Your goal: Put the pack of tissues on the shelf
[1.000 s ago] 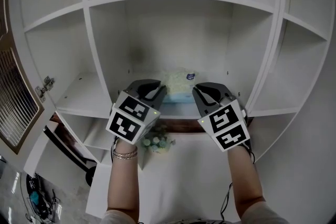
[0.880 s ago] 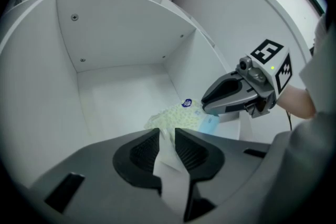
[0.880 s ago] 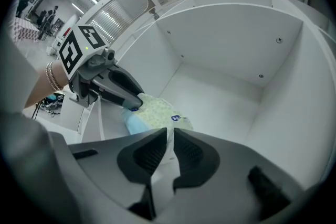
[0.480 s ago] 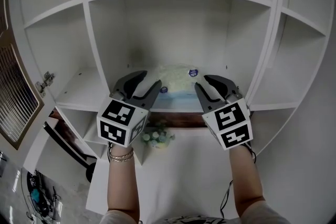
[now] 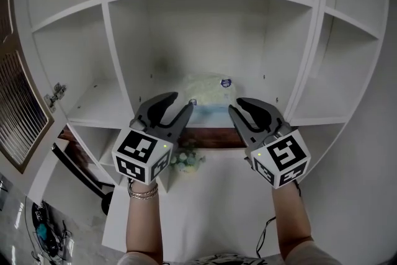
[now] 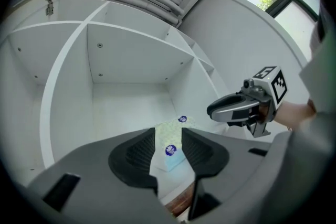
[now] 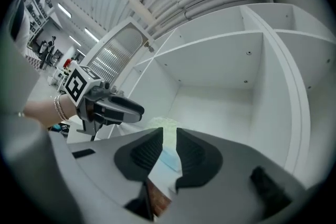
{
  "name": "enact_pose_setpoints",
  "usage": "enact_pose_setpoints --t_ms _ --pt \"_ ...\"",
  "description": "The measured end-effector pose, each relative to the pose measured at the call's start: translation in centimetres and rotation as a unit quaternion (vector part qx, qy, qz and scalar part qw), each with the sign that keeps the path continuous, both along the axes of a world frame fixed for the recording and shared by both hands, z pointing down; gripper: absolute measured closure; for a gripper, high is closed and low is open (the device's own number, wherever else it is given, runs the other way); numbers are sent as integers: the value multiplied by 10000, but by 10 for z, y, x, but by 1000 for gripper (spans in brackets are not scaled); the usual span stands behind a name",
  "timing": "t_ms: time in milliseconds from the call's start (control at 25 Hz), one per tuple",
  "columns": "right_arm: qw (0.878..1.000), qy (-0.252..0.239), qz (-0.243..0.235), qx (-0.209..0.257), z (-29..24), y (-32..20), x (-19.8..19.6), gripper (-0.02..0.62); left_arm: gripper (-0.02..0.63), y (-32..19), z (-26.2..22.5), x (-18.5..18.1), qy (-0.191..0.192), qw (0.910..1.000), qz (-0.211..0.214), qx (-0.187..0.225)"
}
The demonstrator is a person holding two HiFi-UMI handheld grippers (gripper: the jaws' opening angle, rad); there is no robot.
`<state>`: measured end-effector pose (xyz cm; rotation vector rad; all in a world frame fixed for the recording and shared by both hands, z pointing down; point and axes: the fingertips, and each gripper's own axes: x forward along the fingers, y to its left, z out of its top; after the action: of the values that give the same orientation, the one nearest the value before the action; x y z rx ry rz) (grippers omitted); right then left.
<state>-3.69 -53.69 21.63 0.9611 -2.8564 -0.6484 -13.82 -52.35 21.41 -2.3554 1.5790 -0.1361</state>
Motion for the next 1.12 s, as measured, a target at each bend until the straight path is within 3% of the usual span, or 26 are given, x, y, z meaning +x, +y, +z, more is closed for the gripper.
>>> enact_pose_setpoints --t_ms 320,480,840,1000,1120 --pt "9967 -224 -484 -607 37 23 1 515 566 20 29 28 261 9985 452 -141" --pt "9923 -177 -740 -978 60 32 -3 532 583 23 55 36 452 9961 621 -445" --pt "9877 95 -622 -1432 117 41 1 552 588 39 113 47 614 9901 887 -894" --pt "9794 233 -874 -1805 148 54 -1 555 588 53 134 61 689 9844 1358 -885" --pt "9728 241 -1011 -2071 167 67 0 560 591 65 155 75 579 9774 1706 -1105"
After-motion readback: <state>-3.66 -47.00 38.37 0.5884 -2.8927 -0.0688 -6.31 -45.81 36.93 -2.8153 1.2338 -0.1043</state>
